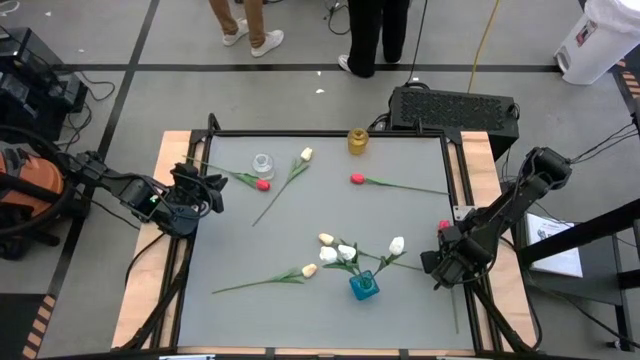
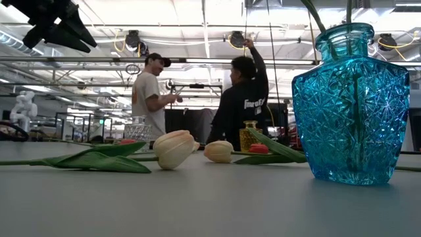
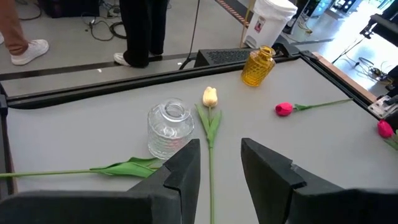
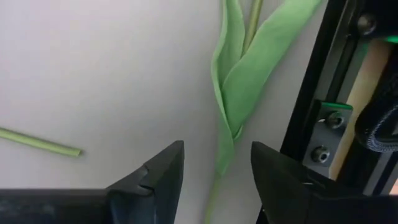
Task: Sort flowers into vase by color
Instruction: Put the bottom right red tulip into the transparent vase
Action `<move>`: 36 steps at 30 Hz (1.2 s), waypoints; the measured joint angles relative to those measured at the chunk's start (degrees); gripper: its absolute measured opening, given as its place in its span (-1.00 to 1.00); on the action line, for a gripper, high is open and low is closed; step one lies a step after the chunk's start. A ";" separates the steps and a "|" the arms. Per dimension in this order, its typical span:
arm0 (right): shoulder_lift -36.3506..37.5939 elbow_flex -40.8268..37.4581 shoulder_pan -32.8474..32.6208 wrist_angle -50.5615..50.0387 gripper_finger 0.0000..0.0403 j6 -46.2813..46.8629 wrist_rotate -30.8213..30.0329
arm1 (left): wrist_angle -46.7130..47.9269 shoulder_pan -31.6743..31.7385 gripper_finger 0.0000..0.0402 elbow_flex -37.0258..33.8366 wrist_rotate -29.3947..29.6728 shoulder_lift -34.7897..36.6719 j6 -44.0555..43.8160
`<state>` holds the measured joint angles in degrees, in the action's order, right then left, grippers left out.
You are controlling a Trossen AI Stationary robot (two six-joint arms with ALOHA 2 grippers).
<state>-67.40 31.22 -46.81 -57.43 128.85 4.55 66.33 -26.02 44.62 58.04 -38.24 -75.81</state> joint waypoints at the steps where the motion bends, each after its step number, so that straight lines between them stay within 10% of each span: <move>1: 0.00 0.00 0.00 -0.13 -0.11 -0.12 0.00 | -0.01 0.01 -0.39 0.00 0.01 0.00 -0.10; 22: 0.00 -2.67 0.00 3.37 -0.13 -1.61 -0.04 | -0.43 0.00 -0.39 0.00 -0.43 0.00 -0.26; 36: 0.00 -2.67 0.00 3.43 -0.73 -2.04 0.03 | -0.95 0.00 -0.39 0.00 -0.42 0.00 -0.26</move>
<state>-67.40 28.56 -46.81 -54.00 126.80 4.58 65.39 -26.02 44.62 57.63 -38.24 -76.07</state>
